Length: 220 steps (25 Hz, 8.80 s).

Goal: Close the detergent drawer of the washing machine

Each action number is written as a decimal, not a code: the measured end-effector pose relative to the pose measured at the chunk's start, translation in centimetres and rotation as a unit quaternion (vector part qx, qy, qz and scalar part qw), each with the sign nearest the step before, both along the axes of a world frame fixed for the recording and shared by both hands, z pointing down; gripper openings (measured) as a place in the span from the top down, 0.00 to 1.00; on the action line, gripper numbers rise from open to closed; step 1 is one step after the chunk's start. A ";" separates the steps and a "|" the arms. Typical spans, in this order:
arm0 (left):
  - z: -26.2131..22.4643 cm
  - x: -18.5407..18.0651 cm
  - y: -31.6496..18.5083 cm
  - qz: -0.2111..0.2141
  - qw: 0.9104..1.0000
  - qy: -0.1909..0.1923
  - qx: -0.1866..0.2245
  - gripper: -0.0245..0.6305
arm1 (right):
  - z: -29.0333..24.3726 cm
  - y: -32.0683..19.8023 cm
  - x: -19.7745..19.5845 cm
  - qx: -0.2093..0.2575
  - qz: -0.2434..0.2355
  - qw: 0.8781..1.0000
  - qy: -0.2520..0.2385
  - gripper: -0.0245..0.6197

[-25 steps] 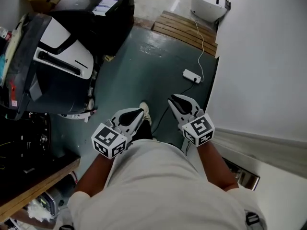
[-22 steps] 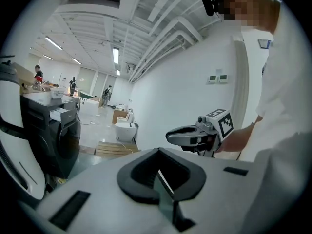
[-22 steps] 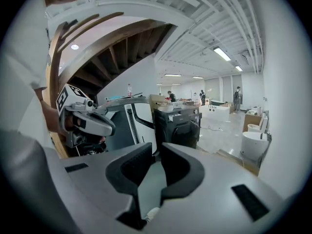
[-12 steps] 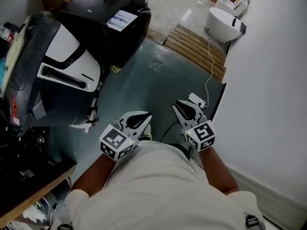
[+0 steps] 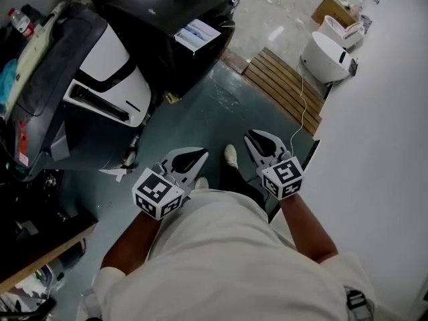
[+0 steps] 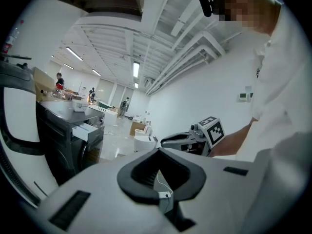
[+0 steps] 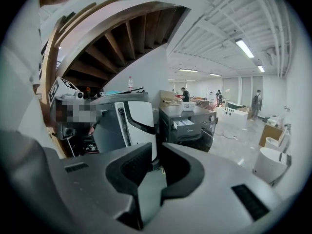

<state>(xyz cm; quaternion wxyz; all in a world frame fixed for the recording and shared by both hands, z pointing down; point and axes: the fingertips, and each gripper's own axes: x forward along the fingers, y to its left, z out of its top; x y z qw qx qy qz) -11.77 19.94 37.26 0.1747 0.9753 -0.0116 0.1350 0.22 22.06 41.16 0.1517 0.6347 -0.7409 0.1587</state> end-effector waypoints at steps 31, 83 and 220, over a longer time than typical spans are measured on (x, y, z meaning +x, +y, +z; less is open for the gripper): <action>1.1 7.1 -19.9 -0.168 0.984 -0.060 -0.012 0.97 | 8.3 -29.1 14.1 -0.006 -0.061 0.998 -0.014 0.81; 1.7 9.0 -25.7 -0.299 0.950 -0.091 -0.015 0.97 | 16.6 -42.0 17.7 -0.038 -0.118 0.992 0.023 0.78; 3.1 7.1 -32.3 -0.332 0.938 -0.090 -0.030 0.97 | 16.5 -54.2 14.2 -0.003 -0.108 0.994 0.009 0.78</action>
